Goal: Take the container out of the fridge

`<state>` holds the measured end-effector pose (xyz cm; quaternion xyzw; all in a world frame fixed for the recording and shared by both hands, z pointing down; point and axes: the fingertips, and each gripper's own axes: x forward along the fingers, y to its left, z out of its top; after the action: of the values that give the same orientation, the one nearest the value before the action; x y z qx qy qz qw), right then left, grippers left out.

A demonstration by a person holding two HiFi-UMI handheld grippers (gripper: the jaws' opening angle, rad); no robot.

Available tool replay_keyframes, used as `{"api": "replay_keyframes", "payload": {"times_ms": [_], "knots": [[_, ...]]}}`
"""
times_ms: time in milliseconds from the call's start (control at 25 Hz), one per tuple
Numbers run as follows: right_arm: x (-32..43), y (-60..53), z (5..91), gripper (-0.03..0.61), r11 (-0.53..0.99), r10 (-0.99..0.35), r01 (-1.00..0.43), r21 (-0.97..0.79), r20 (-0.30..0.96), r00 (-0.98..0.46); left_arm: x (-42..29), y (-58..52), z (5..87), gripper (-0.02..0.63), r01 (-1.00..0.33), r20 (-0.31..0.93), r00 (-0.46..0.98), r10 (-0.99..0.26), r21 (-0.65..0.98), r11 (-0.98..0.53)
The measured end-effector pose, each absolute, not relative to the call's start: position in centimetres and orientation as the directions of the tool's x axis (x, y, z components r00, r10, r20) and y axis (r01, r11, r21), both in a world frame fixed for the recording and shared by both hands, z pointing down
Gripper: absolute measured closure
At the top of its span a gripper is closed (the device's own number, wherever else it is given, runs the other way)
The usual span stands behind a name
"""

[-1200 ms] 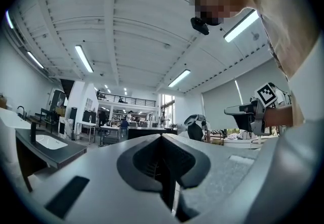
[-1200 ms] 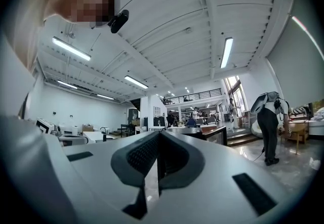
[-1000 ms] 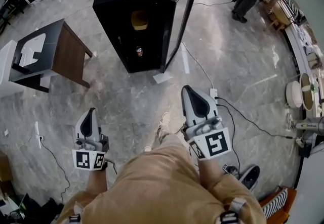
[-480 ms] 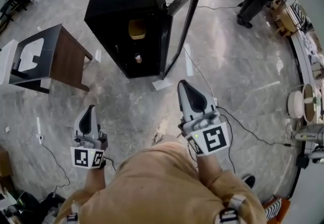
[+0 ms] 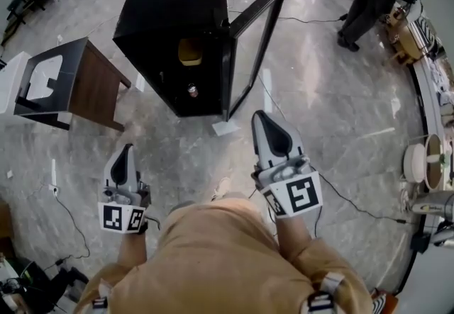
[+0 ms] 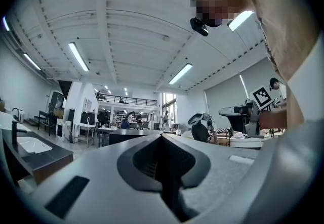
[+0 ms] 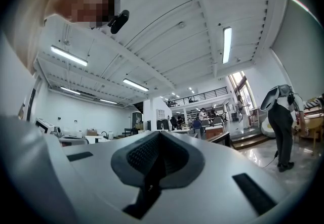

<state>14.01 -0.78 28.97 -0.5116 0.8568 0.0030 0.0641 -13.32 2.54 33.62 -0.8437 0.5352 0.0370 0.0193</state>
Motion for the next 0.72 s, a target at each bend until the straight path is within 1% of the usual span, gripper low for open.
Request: {"api": "replay_keyframes", "payload": {"times_ms": [480,720], "knots": [[14.1,-1.7,29.7,0.578,0.521,-0.852,-0.848,-0.093,-0.123,-0.509,-12.9,2.0,33.2,0.612,-0.926,-0.083,0.377,-0.923,-0.008,-0.377],[14.8,-1.5,29.3,0.578,0.499,-0.864,-0.862,-0.091,-0.127,-0.487,-12.2,0.7,32.6,0.612,-0.916,-0.084,0.4,-0.912,-0.034,-0.399]]}}
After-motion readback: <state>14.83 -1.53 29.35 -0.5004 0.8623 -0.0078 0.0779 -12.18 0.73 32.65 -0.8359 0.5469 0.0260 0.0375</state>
